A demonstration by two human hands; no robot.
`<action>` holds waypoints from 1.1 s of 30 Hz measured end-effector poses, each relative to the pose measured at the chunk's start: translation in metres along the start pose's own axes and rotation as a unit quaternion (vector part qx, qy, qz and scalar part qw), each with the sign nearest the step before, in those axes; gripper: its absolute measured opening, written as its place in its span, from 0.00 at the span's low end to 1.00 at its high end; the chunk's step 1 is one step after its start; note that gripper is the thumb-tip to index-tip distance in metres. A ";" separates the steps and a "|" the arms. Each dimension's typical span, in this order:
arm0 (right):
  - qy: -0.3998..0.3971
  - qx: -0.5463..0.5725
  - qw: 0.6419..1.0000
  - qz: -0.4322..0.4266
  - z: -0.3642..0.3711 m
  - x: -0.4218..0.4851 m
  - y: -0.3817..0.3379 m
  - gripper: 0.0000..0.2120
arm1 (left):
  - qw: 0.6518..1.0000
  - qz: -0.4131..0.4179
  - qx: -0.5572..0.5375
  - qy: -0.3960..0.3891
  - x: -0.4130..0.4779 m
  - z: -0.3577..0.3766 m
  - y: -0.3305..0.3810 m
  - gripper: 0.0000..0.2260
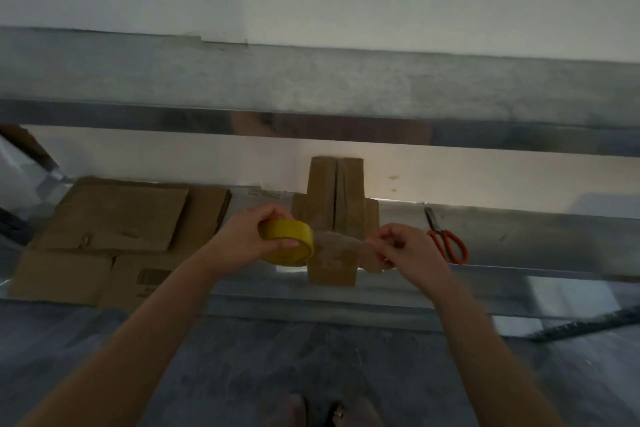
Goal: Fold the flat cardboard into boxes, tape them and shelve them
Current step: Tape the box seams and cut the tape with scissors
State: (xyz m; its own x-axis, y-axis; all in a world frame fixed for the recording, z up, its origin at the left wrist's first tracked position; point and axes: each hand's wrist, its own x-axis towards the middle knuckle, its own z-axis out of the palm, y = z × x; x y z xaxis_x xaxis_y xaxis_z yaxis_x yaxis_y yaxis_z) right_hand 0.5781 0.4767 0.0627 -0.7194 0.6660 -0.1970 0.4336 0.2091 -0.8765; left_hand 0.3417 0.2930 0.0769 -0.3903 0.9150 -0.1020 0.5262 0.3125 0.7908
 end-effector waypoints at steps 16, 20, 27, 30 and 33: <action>0.036 -0.089 0.995 -0.003 -0.020 0.017 0.009 0.03 | 1.000 -0.025 0.004 0.004 0.000 -0.017 -0.033 0.19; 0.026 -0.093 0.995 0.016 -0.018 0.023 0.016 0.03 | 0.999 -0.039 0.004 0.028 0.007 -0.011 -0.039 0.15; 0.024 -0.103 0.994 0.040 -0.008 0.036 0.030 0.04 | 0.997 -0.062 0.010 0.036 0.018 0.001 -0.052 0.14; 0.022 -0.076 0.995 0.058 -0.005 0.041 0.036 0.04 | 0.997 -0.076 0.010 0.024 0.021 0.007 -0.057 0.15; 0.024 -0.063 0.996 0.061 -0.002 0.046 0.042 0.04 | 0.996 -0.082 0.006 0.026 0.025 0.011 -0.063 0.14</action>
State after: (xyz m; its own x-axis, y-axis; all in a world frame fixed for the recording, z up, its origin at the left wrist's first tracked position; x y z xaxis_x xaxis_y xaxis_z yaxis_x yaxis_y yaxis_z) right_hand 0.5642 0.5178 0.0180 -0.6311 0.7252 -0.2754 0.5836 0.2101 -0.7844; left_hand 0.3070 0.2994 0.0183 -0.5104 0.8371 -0.1968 0.4617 0.4599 0.7585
